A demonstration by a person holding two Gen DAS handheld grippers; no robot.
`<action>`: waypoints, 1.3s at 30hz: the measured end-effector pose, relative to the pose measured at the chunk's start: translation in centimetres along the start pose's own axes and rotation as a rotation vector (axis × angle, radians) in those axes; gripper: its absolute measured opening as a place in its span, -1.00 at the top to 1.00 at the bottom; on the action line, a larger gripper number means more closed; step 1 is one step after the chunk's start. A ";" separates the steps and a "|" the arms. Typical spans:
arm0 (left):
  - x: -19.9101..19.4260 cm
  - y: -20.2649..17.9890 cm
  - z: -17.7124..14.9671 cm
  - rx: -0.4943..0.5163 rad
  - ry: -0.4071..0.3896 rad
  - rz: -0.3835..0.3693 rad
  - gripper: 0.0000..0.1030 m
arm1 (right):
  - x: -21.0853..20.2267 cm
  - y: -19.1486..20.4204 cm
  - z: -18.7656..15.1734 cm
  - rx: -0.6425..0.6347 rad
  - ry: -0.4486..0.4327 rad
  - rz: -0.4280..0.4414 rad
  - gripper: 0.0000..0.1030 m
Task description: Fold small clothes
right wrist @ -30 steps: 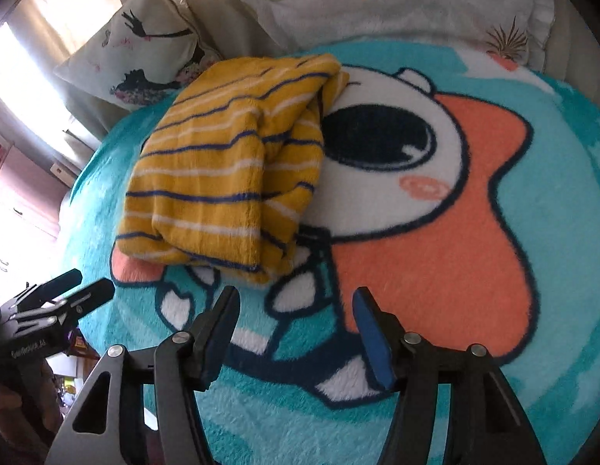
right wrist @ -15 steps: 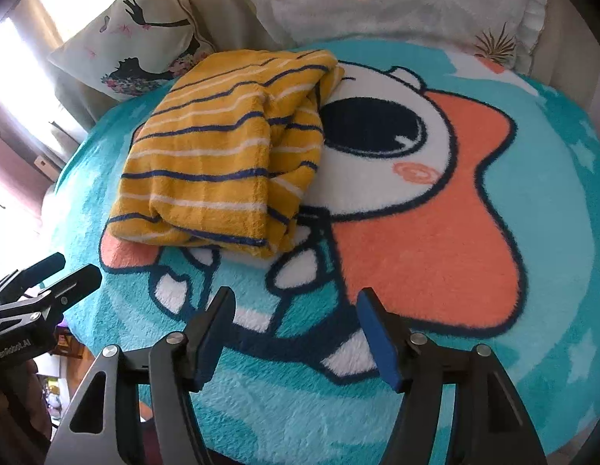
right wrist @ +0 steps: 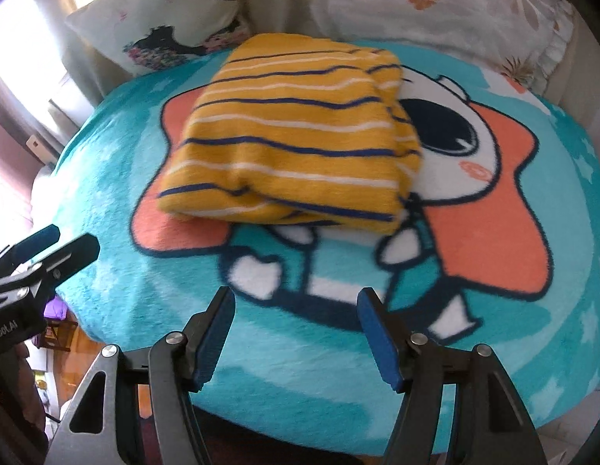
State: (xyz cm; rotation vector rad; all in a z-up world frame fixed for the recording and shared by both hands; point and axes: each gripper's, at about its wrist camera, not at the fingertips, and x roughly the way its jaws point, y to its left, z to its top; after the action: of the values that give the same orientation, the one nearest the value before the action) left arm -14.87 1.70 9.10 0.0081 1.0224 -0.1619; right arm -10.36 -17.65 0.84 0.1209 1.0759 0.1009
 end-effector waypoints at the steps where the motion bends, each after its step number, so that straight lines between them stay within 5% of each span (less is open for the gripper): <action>1: -0.3 0.5 0.0 -0.001 -0.006 -0.001 -0.82 | -0.1 0.7 -0.1 -0.005 -0.003 -0.004 -0.36; 14: -3.8 4.4 0.8 0.049 -0.145 -0.003 -0.83 | -2.3 5.9 -0.3 0.021 -0.073 -0.073 -0.38; 29: -12.7 6.2 1.1 0.056 -0.679 0.209 -1.00 | -6.1 8.0 0.2 0.052 -0.180 -0.165 -0.38; 32: -13.8 6.4 2.0 0.063 -0.711 0.195 -1.00 | -7.2 8.4 0.5 0.041 -0.209 -0.194 -0.38; 35: -14.1 5.9 3.2 0.071 -0.658 0.208 -1.00 | -8.4 8.7 0.8 0.039 -0.251 -0.221 -0.38; 39: -13.5 5.2 5.3 0.071 -0.586 0.109 -1.00 | -9.9 8.3 1.1 0.065 -0.300 -0.242 -0.41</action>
State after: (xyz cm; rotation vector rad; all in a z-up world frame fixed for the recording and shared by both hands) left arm -16.49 8.15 22.98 0.0764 0.4298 -0.0918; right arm -14.29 -10.94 11.21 0.0612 0.7875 -0.1660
